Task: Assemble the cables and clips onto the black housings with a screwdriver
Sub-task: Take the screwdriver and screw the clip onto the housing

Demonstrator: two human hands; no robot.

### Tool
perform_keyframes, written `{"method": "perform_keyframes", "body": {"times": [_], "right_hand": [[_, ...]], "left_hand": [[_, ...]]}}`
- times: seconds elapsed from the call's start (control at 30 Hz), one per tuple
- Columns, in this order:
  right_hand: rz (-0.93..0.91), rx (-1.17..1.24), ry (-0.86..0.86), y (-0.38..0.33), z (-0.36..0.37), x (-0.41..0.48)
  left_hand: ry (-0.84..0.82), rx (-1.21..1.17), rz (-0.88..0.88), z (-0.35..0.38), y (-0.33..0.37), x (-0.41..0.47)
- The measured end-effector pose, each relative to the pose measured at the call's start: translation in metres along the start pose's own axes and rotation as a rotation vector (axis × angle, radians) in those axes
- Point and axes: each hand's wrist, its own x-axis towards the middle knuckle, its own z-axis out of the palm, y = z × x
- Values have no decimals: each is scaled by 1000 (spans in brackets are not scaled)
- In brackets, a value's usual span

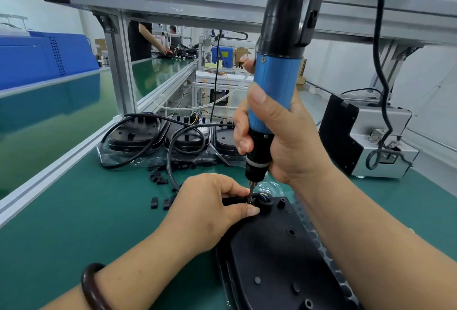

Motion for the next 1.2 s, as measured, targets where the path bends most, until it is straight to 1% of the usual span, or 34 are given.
{"method": "perform_keyframes", "body": {"times": [0.53, 0.83, 1.2], "right_hand": [[14, 71, -90, 4, -5, 2], [38, 63, -80, 4, -7, 3], [17, 72, -95, 7, -6, 3]], "left_hand": [[-12, -8, 38, -1, 2, -1], [-1, 10, 33, -1, 1, -1], [-8, 11, 12, 0, 1, -1]]}}
